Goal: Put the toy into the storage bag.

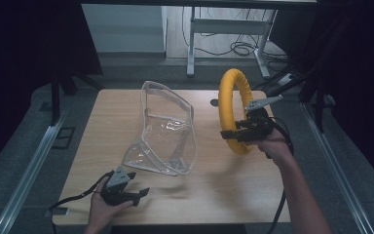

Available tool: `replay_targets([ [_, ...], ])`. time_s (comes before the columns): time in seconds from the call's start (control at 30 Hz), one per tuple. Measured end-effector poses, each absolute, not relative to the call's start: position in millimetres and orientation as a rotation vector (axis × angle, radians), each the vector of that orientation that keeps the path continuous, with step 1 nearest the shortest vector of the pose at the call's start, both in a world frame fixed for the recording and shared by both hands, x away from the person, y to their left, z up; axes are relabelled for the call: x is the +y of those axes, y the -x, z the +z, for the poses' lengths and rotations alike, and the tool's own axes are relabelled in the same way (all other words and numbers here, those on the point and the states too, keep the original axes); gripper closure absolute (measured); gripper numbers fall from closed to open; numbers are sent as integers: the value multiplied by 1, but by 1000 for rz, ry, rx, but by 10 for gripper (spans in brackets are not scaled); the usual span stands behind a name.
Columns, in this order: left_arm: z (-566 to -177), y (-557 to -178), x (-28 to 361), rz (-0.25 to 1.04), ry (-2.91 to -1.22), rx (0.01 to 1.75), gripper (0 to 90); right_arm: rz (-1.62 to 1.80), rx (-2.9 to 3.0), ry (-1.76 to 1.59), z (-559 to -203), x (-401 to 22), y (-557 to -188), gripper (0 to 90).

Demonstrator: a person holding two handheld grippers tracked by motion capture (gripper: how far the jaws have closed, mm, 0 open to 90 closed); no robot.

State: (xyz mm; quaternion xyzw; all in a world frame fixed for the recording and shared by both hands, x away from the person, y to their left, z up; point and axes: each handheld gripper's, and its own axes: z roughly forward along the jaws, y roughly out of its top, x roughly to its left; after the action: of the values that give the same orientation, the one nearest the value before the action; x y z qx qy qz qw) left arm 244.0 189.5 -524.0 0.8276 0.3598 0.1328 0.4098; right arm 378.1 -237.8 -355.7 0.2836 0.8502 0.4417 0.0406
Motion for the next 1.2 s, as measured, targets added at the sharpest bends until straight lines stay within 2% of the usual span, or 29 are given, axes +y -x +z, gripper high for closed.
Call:
replay_targets([
  [1.2,-526,-245,188,337,-2099,907,211,1558,2522,-798,-340,-219,-374,504],
])
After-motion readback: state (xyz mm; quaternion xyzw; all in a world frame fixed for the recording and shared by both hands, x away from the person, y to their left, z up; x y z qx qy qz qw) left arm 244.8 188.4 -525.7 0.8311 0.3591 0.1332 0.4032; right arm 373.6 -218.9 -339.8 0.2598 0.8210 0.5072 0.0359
